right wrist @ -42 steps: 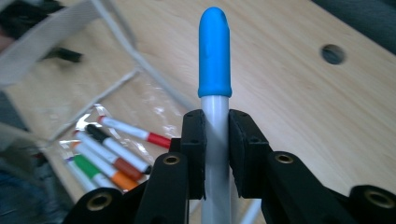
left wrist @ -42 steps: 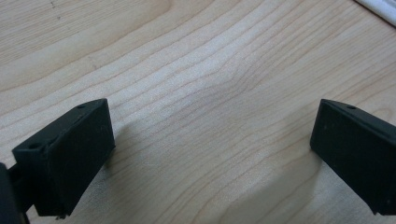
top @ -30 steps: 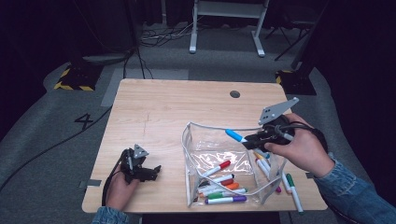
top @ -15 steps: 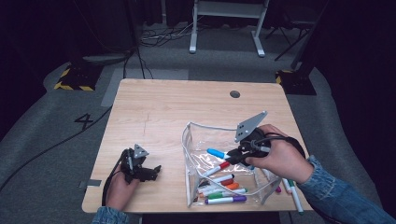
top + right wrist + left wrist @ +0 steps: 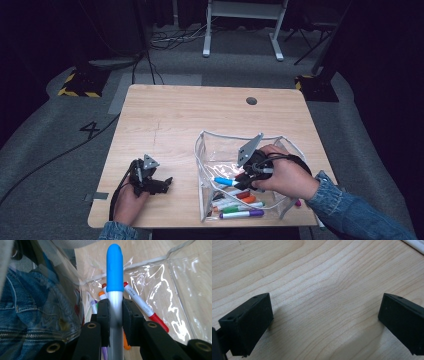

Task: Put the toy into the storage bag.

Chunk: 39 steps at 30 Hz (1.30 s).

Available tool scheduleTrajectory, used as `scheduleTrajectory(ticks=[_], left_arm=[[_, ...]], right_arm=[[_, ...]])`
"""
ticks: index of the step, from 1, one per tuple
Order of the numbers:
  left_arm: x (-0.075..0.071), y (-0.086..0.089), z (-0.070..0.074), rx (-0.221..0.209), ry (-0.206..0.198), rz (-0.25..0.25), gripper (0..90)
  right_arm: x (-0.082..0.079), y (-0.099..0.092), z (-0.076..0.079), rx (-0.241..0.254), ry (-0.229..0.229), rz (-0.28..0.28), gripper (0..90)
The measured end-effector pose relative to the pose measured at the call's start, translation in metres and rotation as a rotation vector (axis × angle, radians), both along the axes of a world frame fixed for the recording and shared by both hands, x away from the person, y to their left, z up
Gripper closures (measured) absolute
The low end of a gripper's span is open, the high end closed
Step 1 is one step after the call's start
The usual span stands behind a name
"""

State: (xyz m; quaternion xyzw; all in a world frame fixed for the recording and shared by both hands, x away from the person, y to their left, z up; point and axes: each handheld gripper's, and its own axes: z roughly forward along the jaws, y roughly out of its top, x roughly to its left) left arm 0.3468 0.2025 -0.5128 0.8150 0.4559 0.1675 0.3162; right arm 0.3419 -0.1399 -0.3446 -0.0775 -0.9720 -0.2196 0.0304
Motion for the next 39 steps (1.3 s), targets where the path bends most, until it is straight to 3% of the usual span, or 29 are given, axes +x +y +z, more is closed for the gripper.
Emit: scheduleTrajectory(ticks=[12,26,28,31,34,39], left_arm=[[0.0,0.0,0.0,0.002,-0.008,0.001,0.0],[0.0,0.0,0.0,0.002,-0.007,0.002,0.0],[0.0,0.0,0.0,0.002,-0.008,0.001,0.0],[0.0,0.0,0.0,0.003,-0.008,0.001,0.0],[0.0,0.0,0.0,0.002,-0.008,0.002,0.0],[0.0,0.0,0.0,0.002,-0.008,0.002,0.0]], right_arm=[[0.0,0.008,-0.027,-0.112,0.046,0.051,77.3],[-0.003,0.015,-0.043,-0.214,0.084,0.17,77.1],[-0.004,0.015,-0.046,-0.227,0.107,0.167,71.4],[-0.002,0.014,-0.044,-0.172,0.049,0.14,52.2],[0.001,0.009,-0.033,-0.099,0.032,0.074,46.3],[0.005,0.001,-0.006,0.021,-0.066,0.0,41.6]])
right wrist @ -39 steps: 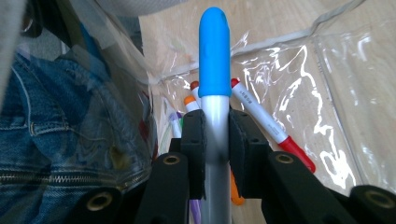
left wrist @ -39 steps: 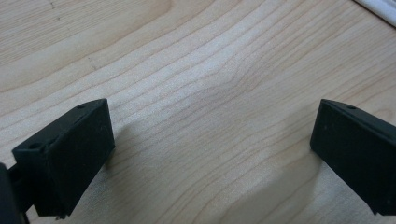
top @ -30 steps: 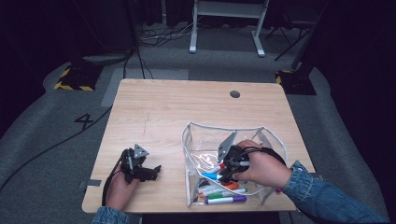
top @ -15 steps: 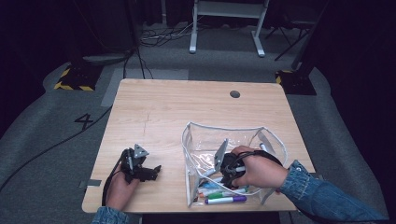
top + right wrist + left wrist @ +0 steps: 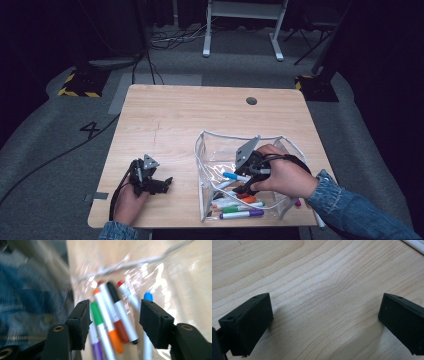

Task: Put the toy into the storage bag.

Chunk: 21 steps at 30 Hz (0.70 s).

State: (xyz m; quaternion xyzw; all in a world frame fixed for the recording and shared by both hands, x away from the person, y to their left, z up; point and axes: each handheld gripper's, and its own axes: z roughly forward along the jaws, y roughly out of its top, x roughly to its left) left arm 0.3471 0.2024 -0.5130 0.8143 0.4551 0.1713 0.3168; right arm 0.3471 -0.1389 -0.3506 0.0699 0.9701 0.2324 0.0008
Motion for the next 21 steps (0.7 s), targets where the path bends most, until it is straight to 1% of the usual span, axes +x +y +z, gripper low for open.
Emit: scheduleTrajectory(ticks=[3,7,13,15,16,17,18,21], left_arm=[[0.0,0.0,0.0,0.0,0.0,0.0,0.0],[0.0,0.0,0.0,-0.001,0.001,-0.001,0.0],[0.0,0.0,0.0,-0.002,0.003,-0.001,0.0],[0.0,0.0,0.0,-0.004,0.003,-0.001,0.0],[0.0,0.0,0.0,-0.001,0.003,0.0,0.0],[0.0,0.0,0.0,-0.001,0.003,0.0,0.0],[0.0,0.0,0.0,-0.002,0.002,-0.001,0.0],[0.0,0.0,0.0,-0.002,0.001,-0.001,0.0]], right_arm=[[0.001,-0.007,0.014,0.05,-0.045,-0.04,41.6],[0.002,-0.02,0.03,0.092,-0.085,-0.097,41.7],[0.003,-0.046,0.05,0.128,-0.126,-0.176,43.0],[0.003,-0.057,0.056,0.14,-0.137,-0.214,43.0],[0.003,-0.061,0.058,0.142,-0.143,-0.224,43.1],[0.003,-0.061,0.058,0.142,-0.143,-0.224,43.1],[0.004,-0.073,0.063,0.149,-0.158,-0.262,43.2],[0.005,-0.088,0.067,0.158,-0.165,-0.314,43.6]])
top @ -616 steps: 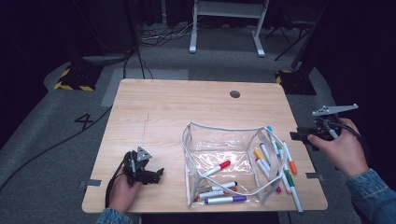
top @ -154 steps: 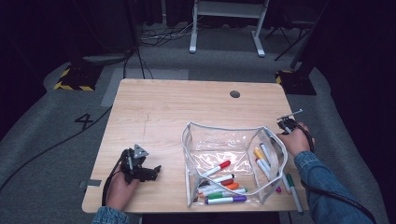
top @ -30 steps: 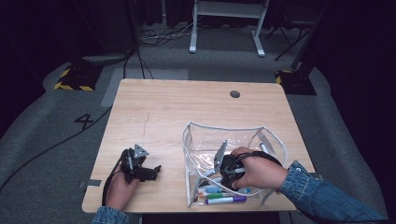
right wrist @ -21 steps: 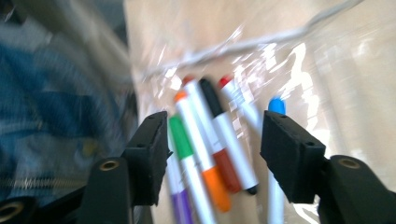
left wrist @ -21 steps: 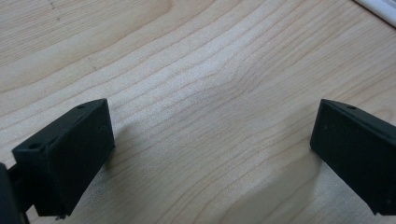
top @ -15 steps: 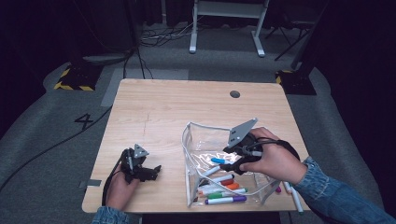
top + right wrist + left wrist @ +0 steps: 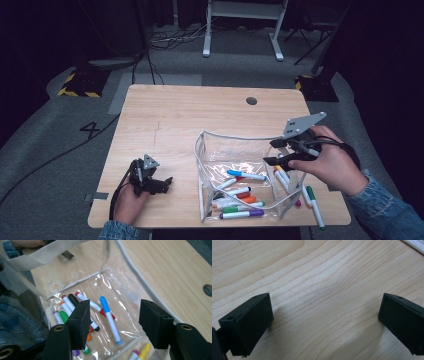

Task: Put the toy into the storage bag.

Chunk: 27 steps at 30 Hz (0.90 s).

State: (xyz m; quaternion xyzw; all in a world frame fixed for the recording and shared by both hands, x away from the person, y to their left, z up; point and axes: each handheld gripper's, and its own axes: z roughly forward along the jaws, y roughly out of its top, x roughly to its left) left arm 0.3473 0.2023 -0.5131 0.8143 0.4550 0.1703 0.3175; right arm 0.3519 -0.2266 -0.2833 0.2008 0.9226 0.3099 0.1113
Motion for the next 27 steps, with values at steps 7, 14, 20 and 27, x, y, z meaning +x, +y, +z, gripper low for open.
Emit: scheduleTrajectory(ticks=[7,14,20,27], left_arm=[[0.0,0.0,0.0,0.001,0.001,0.0,0.0],[0.0,0.0,0.0,0.0,0.003,0.0,0.0],[0.0,0.0,0.0,0.0,0.001,0.001,0.0],[0.0,0.0,0.0,0.0,0.002,0.0,0.0]], right_arm=[[-0.001,-0.037,0.006,0.032,-0.012,-0.111,44.5],[-0.007,-0.068,0.003,0.048,-0.009,-0.206,45.6],[-0.012,-0.092,-0.003,0.062,-0.002,-0.279,46.9],[-0.02,-0.115,-0.024,0.041,0.033,-0.359,48.3]])
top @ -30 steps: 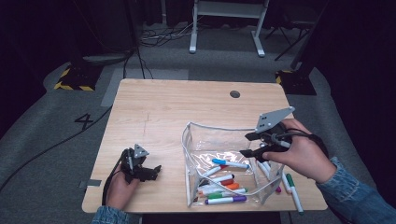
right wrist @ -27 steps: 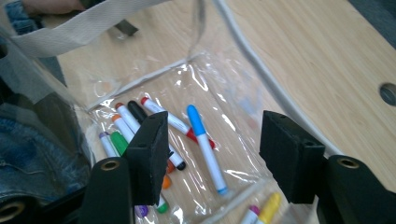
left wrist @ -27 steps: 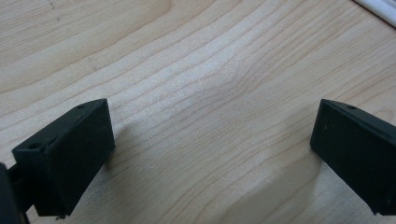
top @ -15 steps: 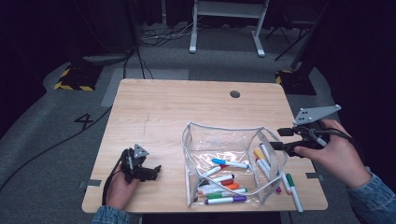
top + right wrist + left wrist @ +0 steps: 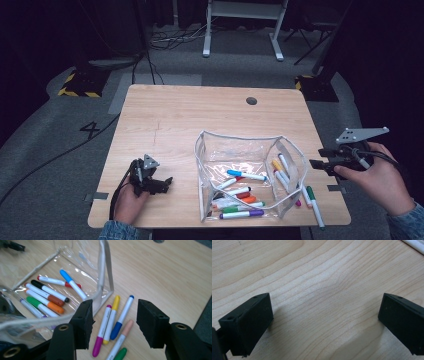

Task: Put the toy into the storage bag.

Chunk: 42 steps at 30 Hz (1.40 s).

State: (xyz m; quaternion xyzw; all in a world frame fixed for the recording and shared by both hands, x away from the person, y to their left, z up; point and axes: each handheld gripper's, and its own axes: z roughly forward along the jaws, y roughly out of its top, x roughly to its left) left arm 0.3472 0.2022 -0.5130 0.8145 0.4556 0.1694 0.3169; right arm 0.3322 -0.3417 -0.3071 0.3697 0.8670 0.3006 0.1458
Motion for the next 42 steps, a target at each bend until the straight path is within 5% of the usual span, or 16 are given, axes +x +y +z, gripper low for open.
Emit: scheduleTrajectory(ticks=[10,30,42], left_arm=[[0.0,0.0,0.0,0.002,0.0,-0.001,0.0],[0.0,0.0,0.0,0.002,0.002,-0.002,0.0],[0.0,0.0,0.0,0.001,-0.002,0.002,0.0]], right_arm=[[-0.008,-0.023,-0.047,-0.009,0.084,-0.084,49.4],[-0.026,-0.044,-0.141,-0.072,0.277,-0.165,52.4],[-0.028,-0.052,-0.159,-0.131,0.324,-0.19,66.0]])
